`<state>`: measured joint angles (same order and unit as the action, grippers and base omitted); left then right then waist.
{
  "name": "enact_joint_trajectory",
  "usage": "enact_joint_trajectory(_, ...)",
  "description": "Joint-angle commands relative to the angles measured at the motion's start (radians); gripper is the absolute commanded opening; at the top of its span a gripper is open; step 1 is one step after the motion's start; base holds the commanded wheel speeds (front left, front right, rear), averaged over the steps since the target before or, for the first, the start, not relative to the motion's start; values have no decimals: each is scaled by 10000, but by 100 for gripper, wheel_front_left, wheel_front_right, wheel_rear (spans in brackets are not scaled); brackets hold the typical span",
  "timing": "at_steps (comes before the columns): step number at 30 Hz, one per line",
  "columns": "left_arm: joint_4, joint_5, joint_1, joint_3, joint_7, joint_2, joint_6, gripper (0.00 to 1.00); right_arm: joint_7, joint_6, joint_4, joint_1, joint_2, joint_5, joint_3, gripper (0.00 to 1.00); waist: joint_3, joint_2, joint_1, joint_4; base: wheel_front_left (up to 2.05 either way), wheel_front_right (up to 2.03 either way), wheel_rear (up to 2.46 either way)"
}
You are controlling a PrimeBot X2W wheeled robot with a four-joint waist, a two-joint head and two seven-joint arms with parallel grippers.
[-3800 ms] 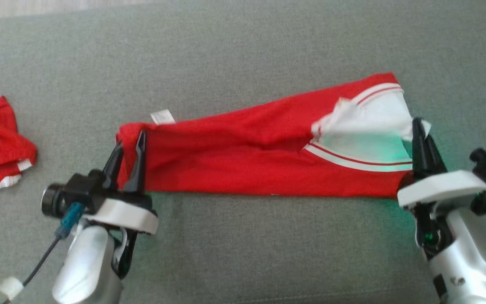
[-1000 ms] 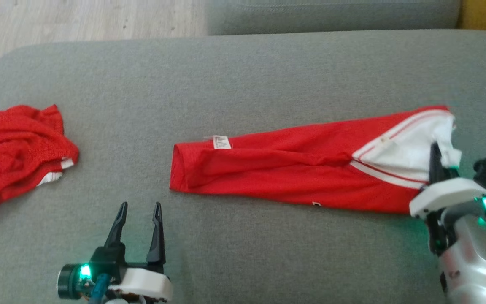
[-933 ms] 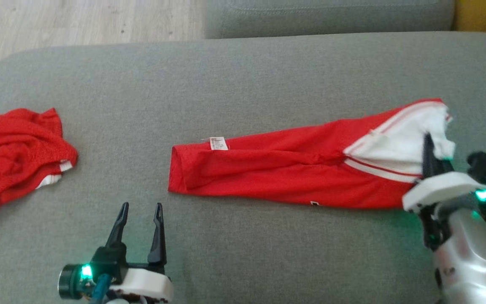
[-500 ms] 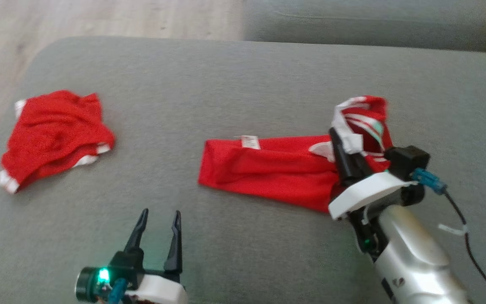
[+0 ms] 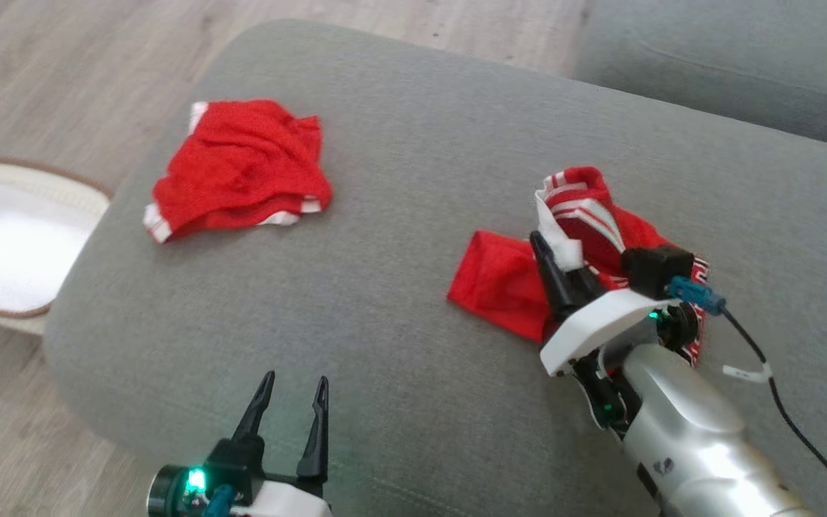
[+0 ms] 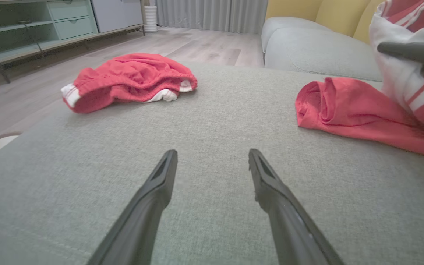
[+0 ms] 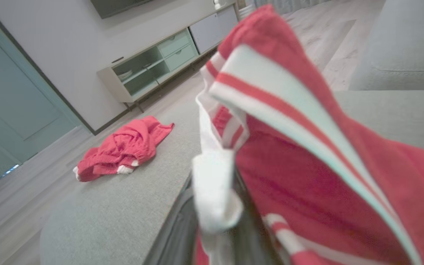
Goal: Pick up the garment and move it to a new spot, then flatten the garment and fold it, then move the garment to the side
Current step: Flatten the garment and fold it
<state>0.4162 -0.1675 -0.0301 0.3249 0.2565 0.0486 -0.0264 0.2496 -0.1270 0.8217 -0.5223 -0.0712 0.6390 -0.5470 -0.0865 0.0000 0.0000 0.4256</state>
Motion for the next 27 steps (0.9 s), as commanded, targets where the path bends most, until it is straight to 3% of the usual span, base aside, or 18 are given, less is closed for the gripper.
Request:
enact_joint_trajectory(1,-223,-21,-125,-246,53,16,-57,100,114,-37,-249,-400,207,216,-333,100,6,0,0,244,0,0,0)
enact_joint_trajectory(8,-347,-92,-240,-393,53,16,-211,100,119,-37,-938,-442,208,59,-223,100,5,0,0,-218,0,0,0)
enact_joint_trajectory(21,-681,82,-743,-778,53,16,-411,100,121,-37,-3195,1443,209,-3367,3899,100,177,0,0,-2315,0,0,0)
enact_joint_trajectory(27,-710,252,-609,-1245,53,16,-553,100,121,-37,-3611,2436,209,-4143,4664,100,360,0,0,-3111,0,0,0)
